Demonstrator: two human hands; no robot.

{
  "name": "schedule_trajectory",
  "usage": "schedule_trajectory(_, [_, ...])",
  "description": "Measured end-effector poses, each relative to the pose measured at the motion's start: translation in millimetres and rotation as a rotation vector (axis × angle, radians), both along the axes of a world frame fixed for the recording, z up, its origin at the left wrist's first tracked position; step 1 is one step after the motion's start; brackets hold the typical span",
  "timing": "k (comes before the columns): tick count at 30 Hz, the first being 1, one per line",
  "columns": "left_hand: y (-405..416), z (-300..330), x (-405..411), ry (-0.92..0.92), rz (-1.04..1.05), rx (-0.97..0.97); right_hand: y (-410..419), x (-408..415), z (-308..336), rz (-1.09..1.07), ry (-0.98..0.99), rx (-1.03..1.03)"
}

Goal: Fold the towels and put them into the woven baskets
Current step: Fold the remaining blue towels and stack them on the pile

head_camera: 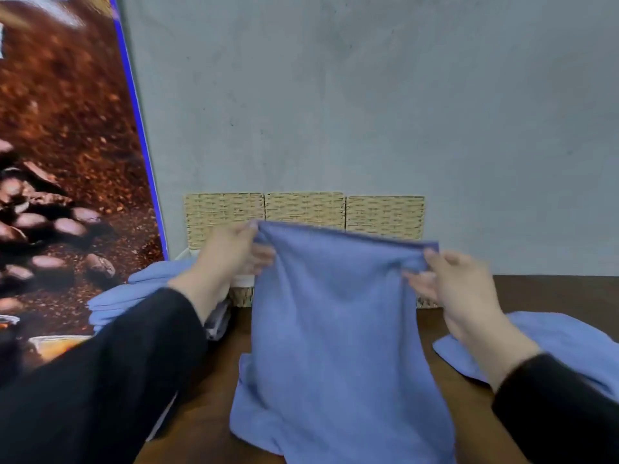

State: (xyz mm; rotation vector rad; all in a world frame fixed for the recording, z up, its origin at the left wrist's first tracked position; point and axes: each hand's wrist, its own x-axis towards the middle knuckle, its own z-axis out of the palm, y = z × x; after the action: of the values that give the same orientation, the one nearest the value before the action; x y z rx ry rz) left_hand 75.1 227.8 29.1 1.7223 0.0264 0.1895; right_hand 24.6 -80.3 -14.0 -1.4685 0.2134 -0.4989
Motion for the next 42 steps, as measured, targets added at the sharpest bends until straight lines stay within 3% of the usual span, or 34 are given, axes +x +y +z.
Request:
schedule_trajectory(2, [-9.4,18.3,34.2,-0.061,-0.024,-0.065,3.1,42.3,22.9,0.065,-0.054,-0.092])
schedule_trajectory(6, [-25.8,-7.3,46.7,-0.240,0.074,0.205,7.4,73.8,-1.2,0.159,-0.001,-0.536])
schedule_trajectory(8, [-29.5,-54.0,30.2,-0.293,0.024,0.363,12.8,58.9,-46.0,0.222,0.001,-0.631])
schedule_trajectory(12, [-21.3,-153.8,4.4,-0.204,-0.165,0.689,18.6,26.7,-114.9,0.302,0.117,-0.889])
schedule_trajectory(16, [-1.9,-173.7,-2.2,-0.092,-0.466,0.879,9.2,20.1,-113.7,0.535,0.211,-1.035])
schedule_trajectory(18, [7.0,-176.7,4.4,-0.094,-0.466,0.924,6.1,18.2,-113.2,0.653,0.248,-1.166])
schedule_trajectory(23, [-1.2,-179.1,10.1,-0.247,-0.257,0.990,8.6,18.0,-114.9,0.679,0.225,-1.227])
schedule_trajectory(25, [-5.5,-174.6,8.2,-0.300,-0.179,0.912,8.3,19.5,-115.5,0.632,0.239,-1.259])
schedule_trajectory(29, [-1.7,-161.8,2.4,-0.346,0.085,0.624,6.4,26.0,-119.1,0.381,0.213,-1.205])
schedule_trajectory(32, [11.1,-165.0,8.7,-0.295,0.257,0.594,0.3,34.9,-121.0,0.159,0.120,-1.167])
schedule_trajectory(34, [16.8,-165.9,10.2,-0.270,0.288,0.623,-2.1,38.2,-120.2,0.153,0.155,-1.168])
schedule_trajectory(36, [16.2,-162.1,7.0,-0.367,0.264,0.661,0.9,39.3,-124.3,0.170,0.213,-1.245])
schedule_trajectory(39, [7.9,-157.8,-2.1,-0.451,-0.001,0.640,14.2,26.1,-118.2,0.126,-0.049,-1.205])
schedule_trajectory(42, [-0.5,-166.6,-4.7,-0.311,-0.380,0.864,35.9,4.4,-110.1,0.531,-0.116,-1.095])
